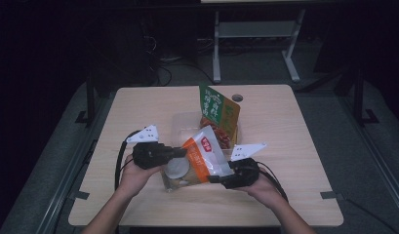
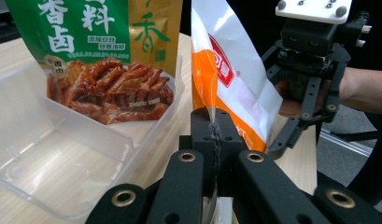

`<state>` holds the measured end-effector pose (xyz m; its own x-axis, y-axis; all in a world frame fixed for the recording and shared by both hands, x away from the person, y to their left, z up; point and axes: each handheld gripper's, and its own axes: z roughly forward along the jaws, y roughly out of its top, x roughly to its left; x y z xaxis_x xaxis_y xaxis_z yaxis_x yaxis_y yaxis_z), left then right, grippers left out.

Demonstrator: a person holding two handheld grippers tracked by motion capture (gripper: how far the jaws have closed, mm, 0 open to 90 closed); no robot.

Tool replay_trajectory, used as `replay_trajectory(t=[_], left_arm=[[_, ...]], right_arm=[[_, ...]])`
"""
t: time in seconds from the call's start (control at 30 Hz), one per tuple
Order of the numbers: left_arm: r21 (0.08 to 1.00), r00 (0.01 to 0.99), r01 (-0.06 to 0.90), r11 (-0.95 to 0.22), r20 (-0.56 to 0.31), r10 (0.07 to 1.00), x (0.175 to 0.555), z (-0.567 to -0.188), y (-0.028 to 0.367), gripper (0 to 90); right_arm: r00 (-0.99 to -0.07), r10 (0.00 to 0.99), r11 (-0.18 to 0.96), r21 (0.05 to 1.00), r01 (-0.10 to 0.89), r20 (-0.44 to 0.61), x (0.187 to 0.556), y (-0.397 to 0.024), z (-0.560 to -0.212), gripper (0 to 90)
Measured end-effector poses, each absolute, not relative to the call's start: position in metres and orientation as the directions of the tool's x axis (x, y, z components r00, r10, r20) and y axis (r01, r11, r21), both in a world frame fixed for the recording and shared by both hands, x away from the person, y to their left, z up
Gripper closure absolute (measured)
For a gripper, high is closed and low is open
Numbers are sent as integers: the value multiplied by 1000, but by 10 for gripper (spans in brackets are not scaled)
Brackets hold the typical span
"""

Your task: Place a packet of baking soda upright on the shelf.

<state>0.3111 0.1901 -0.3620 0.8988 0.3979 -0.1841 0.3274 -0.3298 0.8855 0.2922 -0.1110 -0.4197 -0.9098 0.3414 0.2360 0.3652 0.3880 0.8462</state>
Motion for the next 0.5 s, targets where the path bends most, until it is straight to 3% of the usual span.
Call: replay_trajectory(t=[0.07, 0.17, 0.37, 0.4, 0.5], left_arm=[[884, 896, 334, -327, -191, 401, 311, -364, 190, 899], [887, 893, 340, -312, -201, 402, 312, -366, 192, 899], [893, 889, 342, -291, -208, 407, 312, -366, 193, 899], [894, 888, 342, -290, -206, 411, 312, -366, 193, 899], [890, 887, 348, -295, -211, 410, 312, -369, 194, 898]], right_arm=[[-906, 333, 372, 847, 379, 259, 293, -109, -420, 665], [-902, 328, 352, 850, 391, 280, 295, -110, -420, 753], [-891, 325, 307, 855, 417, 318, 299, -110, -420, 769], [-896, 318, 303, 862, 407, 311, 299, -110, -420, 882], [-901, 314, 303, 868, 394, 299, 297, -110, -416, 896]])
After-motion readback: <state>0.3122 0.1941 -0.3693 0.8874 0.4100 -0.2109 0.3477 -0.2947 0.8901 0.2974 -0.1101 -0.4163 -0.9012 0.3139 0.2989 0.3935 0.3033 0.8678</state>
